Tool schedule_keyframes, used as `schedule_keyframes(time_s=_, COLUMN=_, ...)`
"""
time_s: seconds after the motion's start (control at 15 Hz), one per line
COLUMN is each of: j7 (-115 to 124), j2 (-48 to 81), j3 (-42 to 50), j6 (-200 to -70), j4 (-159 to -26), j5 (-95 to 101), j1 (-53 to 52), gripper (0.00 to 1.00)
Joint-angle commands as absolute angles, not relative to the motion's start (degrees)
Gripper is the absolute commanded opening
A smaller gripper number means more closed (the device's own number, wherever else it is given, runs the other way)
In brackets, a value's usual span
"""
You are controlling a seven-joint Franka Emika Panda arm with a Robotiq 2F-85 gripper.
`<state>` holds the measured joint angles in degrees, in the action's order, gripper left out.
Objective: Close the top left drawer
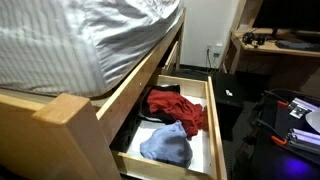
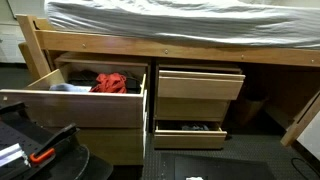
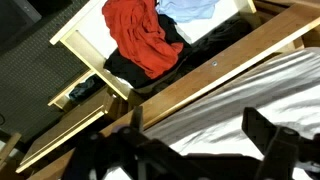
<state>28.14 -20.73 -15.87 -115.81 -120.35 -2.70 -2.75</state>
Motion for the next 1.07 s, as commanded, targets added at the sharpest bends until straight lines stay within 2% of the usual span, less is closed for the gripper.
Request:
schedule_keyframes(time_s=0.0, j7=28.43, j2=-20.58, j3=-15.14, j6=-115.66, j4=-120.19, j5=-2.32, j1=-3.63, gripper=1.0)
schedule_keyframes(time_s=0.73, j7=33.75, j2=-21.99, j3=-14.83, j6=-115.24, j4=-120.56, j5=-1.09, j1=-1.75, gripper=1.0)
schedule_keyframes(time_s=1.0, j7=36.51, j2=-23.47, j3=-10.06, j6=-114.22, j4=-131.76, j5=-2.75, j1=-0.41, gripper=1.0)
